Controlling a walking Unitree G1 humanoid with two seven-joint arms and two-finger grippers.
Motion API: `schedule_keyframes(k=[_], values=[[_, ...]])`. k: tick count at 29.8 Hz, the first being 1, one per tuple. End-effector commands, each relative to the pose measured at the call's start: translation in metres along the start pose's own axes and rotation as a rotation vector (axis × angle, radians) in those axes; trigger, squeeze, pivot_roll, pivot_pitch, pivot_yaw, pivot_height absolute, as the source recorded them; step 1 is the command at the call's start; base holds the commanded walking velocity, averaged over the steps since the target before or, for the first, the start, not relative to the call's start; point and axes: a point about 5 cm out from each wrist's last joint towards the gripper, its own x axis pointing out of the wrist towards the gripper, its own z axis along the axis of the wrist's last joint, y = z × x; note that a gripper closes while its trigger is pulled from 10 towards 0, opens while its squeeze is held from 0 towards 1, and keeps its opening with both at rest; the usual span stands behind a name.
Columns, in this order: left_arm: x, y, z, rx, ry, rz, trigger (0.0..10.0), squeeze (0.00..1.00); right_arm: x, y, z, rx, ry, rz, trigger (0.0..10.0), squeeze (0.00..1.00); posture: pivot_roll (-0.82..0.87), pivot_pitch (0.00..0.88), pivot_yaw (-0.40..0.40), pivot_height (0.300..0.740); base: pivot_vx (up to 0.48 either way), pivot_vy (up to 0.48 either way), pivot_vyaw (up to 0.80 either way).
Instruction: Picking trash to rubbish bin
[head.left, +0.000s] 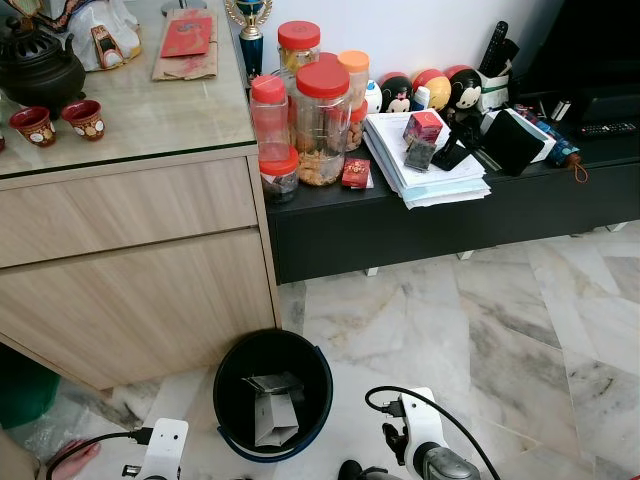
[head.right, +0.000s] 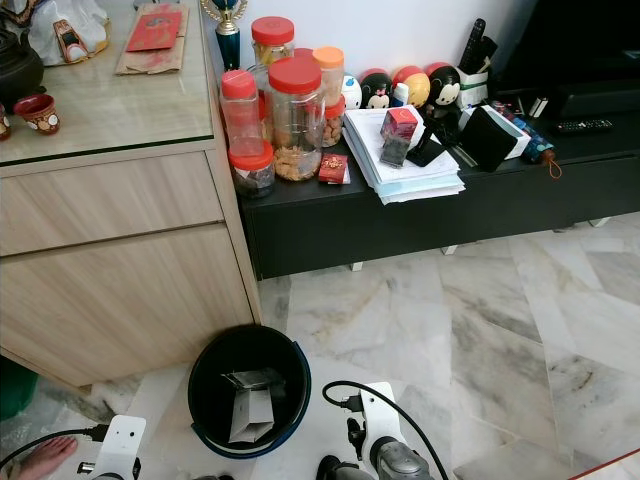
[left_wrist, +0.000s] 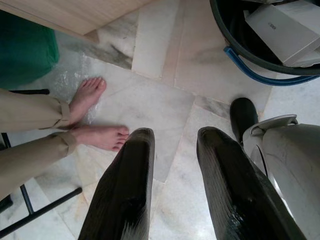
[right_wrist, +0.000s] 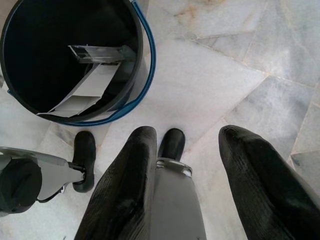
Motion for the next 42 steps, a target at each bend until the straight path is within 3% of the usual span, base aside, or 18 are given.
schedule_keyframes(k=[1, 30, 42], values=[[-0.0019, 0.0013, -0.0103, 0.000, 0.032, 0.007, 10.0, 0.00, -0.0017, -0.0017, -0.0091, 0.018, 0.026, -0.009, 10.0, 0.00, 0.11, 0.120, -0.040, 0.740, 0.000, 0.000, 0.00], [-0.0023, 0.0014, -0.0114, -0.014, 0.032, 0.010, 10.0, 0.00, -0.0033, -0.0020, -0.0162, -0.003, 0.044, -0.008, 10.0, 0.00, 0.12, 0.109, -0.041, 0.740, 0.000, 0.000, 0.00], [-0.0024, 0.0020, -0.0121, -0.025, 0.034, 0.015, 10.0, 0.00, -0.0035, -0.0024, -0.0169, -0.004, 0.047, -0.008, 10.0, 0.00, 0.12, 0.115, -0.043, 0.740, -0.255, 0.000, 0.00]])
